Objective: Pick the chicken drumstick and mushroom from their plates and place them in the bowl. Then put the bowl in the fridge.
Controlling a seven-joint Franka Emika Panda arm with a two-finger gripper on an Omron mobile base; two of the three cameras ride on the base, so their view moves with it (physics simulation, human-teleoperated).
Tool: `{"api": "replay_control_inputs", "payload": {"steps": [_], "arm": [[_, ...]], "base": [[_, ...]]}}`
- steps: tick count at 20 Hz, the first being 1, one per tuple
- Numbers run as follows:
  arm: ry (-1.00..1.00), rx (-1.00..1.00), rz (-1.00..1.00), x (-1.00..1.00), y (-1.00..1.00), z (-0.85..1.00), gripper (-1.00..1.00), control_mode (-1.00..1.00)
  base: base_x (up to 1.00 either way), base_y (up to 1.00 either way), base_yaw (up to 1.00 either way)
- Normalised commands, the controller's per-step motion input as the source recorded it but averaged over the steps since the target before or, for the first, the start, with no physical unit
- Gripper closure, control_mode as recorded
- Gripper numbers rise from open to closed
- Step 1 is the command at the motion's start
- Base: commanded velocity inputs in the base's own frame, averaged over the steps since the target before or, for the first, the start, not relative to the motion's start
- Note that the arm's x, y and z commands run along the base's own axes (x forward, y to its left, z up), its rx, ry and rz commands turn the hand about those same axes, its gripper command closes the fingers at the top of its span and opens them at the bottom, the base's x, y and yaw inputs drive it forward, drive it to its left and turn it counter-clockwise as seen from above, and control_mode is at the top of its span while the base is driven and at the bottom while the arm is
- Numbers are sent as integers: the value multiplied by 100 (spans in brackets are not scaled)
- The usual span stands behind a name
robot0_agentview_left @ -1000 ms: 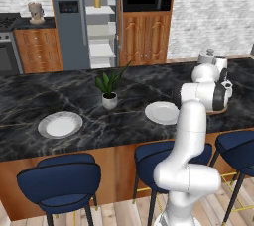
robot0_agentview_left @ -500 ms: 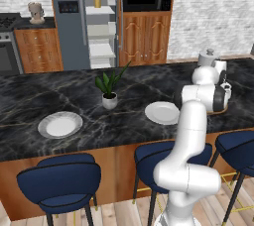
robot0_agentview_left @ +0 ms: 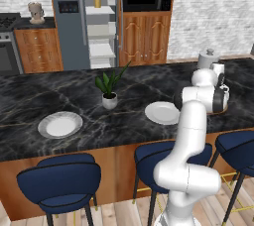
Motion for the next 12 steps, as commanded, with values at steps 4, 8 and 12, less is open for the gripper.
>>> {"api": "replay_control_inputs", "payload": {"steps": [4,8,12], "arm": [[0,0,0,6,0,-1,-100,-100],[0,0,0,-8,0,29,-100,-100],[0,4,0,-29,0,45,-100,-100]], "base": [[0,0,0],[0,0,0],[0,0,0]]}}
